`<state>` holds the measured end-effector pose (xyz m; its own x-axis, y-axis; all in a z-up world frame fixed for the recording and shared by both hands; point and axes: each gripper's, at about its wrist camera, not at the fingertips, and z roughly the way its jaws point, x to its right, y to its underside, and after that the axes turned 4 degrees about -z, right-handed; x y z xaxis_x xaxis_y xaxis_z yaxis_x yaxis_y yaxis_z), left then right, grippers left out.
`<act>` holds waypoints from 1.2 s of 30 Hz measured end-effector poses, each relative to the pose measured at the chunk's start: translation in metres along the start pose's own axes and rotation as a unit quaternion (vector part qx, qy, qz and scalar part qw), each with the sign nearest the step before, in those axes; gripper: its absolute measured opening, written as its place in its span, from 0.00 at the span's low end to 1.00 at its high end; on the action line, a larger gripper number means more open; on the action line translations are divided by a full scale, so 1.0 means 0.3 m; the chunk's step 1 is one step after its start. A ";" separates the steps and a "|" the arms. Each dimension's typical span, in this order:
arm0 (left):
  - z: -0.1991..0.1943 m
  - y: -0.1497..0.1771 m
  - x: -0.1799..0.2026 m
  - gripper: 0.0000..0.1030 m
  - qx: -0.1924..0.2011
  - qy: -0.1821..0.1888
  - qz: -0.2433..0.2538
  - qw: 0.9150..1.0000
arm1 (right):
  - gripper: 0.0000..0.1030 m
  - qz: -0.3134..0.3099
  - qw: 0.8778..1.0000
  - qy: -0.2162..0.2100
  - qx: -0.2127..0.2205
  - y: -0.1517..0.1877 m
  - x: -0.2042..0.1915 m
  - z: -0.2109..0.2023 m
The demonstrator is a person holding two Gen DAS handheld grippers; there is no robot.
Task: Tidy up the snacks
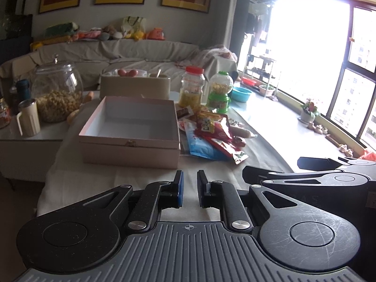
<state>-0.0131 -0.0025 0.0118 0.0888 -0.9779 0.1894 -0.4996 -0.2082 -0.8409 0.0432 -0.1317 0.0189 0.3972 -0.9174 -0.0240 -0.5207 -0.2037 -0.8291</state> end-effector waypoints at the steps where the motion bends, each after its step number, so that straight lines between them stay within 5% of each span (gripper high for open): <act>1: 0.000 0.001 0.000 0.15 -0.001 0.000 0.000 1.000 | 1.00 0.000 1.000 0.000 0.000 0.000 0.000 -0.001; 36: 0.014 0.003 -0.016 0.15 -0.010 -0.009 -0.011 1.000 | 1.00 0.000 1.000 -0.001 0.000 0.003 0.000 -0.004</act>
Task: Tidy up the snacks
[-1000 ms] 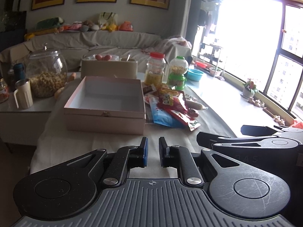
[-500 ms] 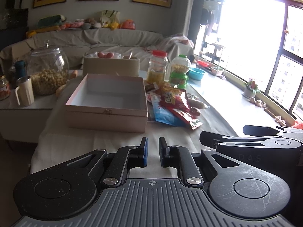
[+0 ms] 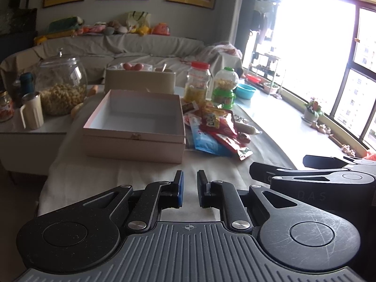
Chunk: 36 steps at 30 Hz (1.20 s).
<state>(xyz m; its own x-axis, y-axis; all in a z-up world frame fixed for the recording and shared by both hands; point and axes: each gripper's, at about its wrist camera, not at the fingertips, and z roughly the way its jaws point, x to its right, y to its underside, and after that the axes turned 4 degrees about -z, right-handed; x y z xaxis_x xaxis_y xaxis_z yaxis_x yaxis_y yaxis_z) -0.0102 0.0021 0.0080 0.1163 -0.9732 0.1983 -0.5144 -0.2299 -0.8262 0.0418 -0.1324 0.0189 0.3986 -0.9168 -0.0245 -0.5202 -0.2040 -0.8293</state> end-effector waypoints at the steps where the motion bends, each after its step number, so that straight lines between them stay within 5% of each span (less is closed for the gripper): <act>1: 0.000 0.001 0.000 0.15 0.000 0.000 0.000 1.000 | 1.00 0.000 1.000 0.000 0.000 0.000 0.000 0.000; 11: 0.027 0.004 -0.007 0.15 -0.014 -0.004 -0.008 1.000 | 1.00 0.001 1.000 0.002 -0.005 0.002 0.009 0.011; 18: 0.158 0.006 -0.037 0.15 -0.041 -0.011 -0.027 0.999 | 1.00 -0.064 0.997 0.033 0.042 0.017 0.075 0.090; 23: 0.305 -0.007 -0.072 0.15 -0.069 0.069 -0.036 0.995 | 1.00 -0.065 0.998 0.012 0.013 -0.017 0.176 0.237; 27: 0.412 -0.036 -0.057 0.15 -0.068 0.050 -0.009 0.996 | 1.00 -0.043 0.999 -0.031 -0.012 -0.098 0.240 0.401; 36: 0.589 -0.124 -0.078 0.14 -0.073 0.051 -0.010 0.996 | 1.00 0.079 0.994 -0.053 -0.055 -0.267 0.318 0.796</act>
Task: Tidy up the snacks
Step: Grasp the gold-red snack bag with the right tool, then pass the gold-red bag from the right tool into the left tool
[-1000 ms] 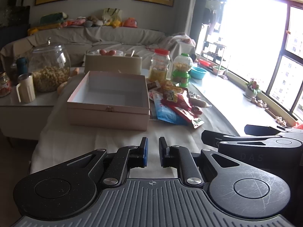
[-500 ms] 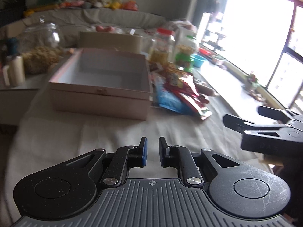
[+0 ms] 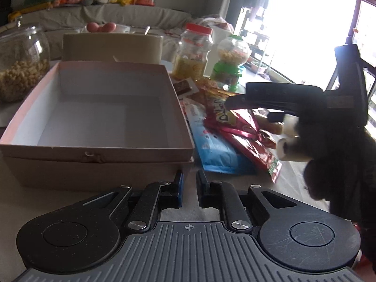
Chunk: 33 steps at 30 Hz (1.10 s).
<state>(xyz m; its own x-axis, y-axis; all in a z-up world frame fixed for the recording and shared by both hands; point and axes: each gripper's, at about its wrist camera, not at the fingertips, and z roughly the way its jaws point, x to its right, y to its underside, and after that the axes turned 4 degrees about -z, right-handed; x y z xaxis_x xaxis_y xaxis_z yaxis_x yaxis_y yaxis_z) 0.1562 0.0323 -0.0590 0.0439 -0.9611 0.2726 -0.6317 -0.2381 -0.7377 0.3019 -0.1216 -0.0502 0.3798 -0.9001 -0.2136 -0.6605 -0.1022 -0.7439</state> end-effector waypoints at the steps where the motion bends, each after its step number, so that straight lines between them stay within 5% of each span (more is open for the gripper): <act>1: 0.011 -0.007 -0.006 0.14 0.000 -0.002 -0.003 1.000 | 1.00 0.002 1.000 0.003 -0.002 -0.007 -0.008 0.030; 5: 0.027 -0.016 -0.044 0.14 0.000 0.000 -0.033 0.999 | 0.99 -0.018 0.999 0.030 -0.025 -0.005 -0.046 0.129; 7: 0.015 -0.002 -0.063 0.14 -0.003 0.008 -0.044 0.999 | 0.90 -0.031 0.998 0.046 -0.026 0.008 -0.055 0.154; 14: -0.033 0.045 -0.154 0.14 -0.030 0.044 -0.090 0.995 | 0.78 -0.058 0.998 0.037 -0.016 0.081 -0.062 0.013; 26: -0.107 0.084 -0.191 0.14 -0.039 0.096 -0.139 0.985 | 0.79 -0.102 0.986 -0.107 -0.071 0.354 -0.229 -0.255; 33: -0.133 0.101 -0.185 0.14 -0.049 0.082 -0.129 0.987 | 0.90 -0.121 0.986 -0.104 -0.041 0.377 -0.215 -0.307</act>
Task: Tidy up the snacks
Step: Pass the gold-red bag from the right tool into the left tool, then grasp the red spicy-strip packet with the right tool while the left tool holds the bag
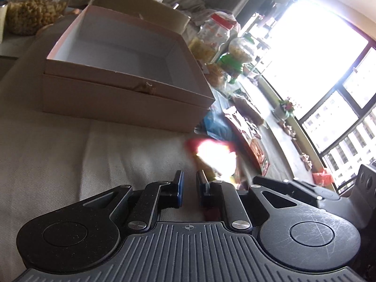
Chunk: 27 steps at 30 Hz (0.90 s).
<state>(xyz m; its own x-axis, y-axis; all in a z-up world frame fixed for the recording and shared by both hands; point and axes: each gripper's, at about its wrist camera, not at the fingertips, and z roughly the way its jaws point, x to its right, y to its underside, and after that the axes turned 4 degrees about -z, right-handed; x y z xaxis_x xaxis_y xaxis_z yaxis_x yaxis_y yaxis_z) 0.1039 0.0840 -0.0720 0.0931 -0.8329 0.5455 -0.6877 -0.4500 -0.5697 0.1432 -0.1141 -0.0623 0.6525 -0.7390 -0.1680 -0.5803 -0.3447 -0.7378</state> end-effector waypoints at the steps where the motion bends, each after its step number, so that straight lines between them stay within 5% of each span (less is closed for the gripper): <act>1: -0.003 0.000 0.000 0.14 0.000 0.000 0.001 1.000 | 0.91 0.010 1.000 0.006 0.007 -0.001 0.022 -0.012; 7: -0.040 0.029 -0.005 0.14 -0.005 0.018 0.001 1.000 | 0.91 0.070 0.993 0.092 0.011 0.040 0.146 -0.022; 11: -0.003 0.056 0.046 0.14 -0.038 0.046 0.022 0.998 | 0.92 0.059 0.992 0.110 0.013 0.072 0.154 -0.010; 16: 0.045 0.072 0.083 0.14 -0.029 -0.047 0.057 0.997 | 0.92 0.024 0.991 0.127 0.016 0.105 0.108 -0.011; 22: 0.075 0.039 0.036 0.16 -0.035 0.002 -0.009 0.999 | 0.92 0.022 0.991 0.127 0.021 0.109 0.100 -0.016; 25: 0.091 0.014 0.038 0.36 -0.038 0.032 -0.022 0.999 | 0.92 0.022 0.992 0.124 0.022 0.114 0.101 -0.020; 27: 0.073 0.006 0.063 0.36 -0.028 0.048 -0.012 0.998 | 0.92 0.023 0.992 0.124 0.022 0.114 0.101 -0.019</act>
<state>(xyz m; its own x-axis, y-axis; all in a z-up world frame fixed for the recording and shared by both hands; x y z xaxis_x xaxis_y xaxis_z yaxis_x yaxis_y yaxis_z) 0.1201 0.0605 -0.0762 0.0418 -0.7860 0.6168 -0.7258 -0.4482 -0.5219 0.1404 -0.1517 -0.0888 0.4825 -0.8750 -0.0399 -0.5809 -0.2855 -0.7623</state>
